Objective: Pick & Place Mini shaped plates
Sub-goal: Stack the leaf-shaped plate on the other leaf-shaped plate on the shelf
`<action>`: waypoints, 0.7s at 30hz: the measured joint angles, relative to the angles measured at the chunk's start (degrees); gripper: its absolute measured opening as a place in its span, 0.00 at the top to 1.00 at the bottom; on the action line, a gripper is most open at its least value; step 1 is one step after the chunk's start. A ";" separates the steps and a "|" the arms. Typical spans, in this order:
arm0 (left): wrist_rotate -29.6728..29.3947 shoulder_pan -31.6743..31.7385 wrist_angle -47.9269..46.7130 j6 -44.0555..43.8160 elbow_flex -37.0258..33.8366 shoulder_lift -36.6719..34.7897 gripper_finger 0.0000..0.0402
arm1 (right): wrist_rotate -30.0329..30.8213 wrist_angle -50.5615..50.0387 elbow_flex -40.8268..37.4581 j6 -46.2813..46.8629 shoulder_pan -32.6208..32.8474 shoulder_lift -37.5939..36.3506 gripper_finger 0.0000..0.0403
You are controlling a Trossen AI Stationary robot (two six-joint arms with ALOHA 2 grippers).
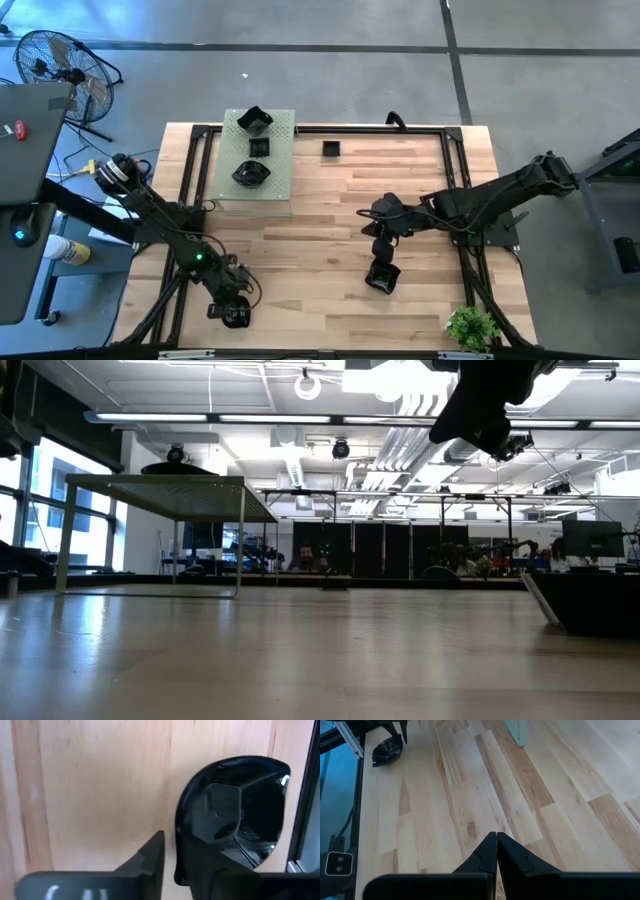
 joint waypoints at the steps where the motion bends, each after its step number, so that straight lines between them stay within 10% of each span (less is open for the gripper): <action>1: 0.60 0.00 0.12 -0.06 0.00 0.00 0.87 | 0.00 0.00 0.00 -0.01 0.00 0.00 0.98; 13: 1.10 1.20 -1.75 -2.84 2.17 -10.60 0.99 | 0.00 0.01 0.00 -1.07 -0.02 0.00 0.99; 21: -1.07 16.60 -8.50 1.65 13.05 -23.35 1.00 | 0.74 0.04 0.00 -1.53 -0.07 0.00 1.00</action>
